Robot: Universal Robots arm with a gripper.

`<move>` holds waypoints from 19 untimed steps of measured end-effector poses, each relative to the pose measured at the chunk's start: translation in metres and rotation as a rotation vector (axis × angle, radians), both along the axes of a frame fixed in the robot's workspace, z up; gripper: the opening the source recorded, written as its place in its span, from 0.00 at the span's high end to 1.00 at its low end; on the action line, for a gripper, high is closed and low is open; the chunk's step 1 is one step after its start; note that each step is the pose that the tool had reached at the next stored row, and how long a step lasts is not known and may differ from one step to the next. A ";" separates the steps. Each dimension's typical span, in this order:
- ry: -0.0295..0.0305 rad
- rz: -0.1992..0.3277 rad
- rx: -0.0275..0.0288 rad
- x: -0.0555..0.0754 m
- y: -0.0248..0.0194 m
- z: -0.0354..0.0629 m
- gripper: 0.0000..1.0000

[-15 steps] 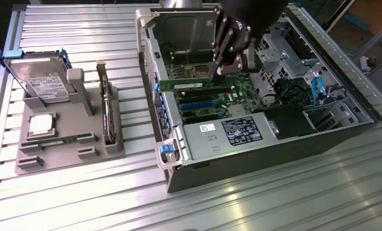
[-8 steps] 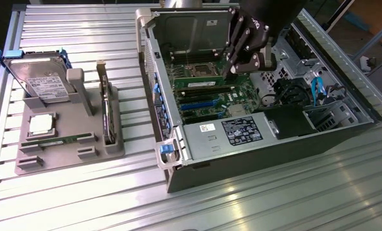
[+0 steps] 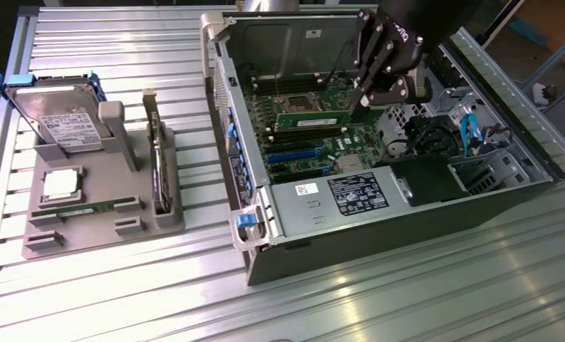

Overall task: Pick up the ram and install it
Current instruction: 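Pick up the ram and move it above insertion slot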

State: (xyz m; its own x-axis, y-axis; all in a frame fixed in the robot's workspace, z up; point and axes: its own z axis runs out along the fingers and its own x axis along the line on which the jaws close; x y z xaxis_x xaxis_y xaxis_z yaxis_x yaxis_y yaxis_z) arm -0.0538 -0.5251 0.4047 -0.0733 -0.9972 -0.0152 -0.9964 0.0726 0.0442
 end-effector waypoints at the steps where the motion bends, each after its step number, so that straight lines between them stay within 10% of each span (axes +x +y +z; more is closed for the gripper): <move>1: 0.0001 0.000 0.0001 0.003 0.0000 0.0000 0.88; 9: 0.0011 0.000 0.0001 0.028 0.0000 0.0000 0.88; 19: 0.0011 0.000 0.0004 0.029 0.0003 -0.0002 0.88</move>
State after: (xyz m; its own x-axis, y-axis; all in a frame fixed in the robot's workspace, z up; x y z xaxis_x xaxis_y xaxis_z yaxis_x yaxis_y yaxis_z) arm -0.0244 -0.5248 0.4045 -0.0733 -0.9972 -0.0155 -0.9963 0.0725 0.0453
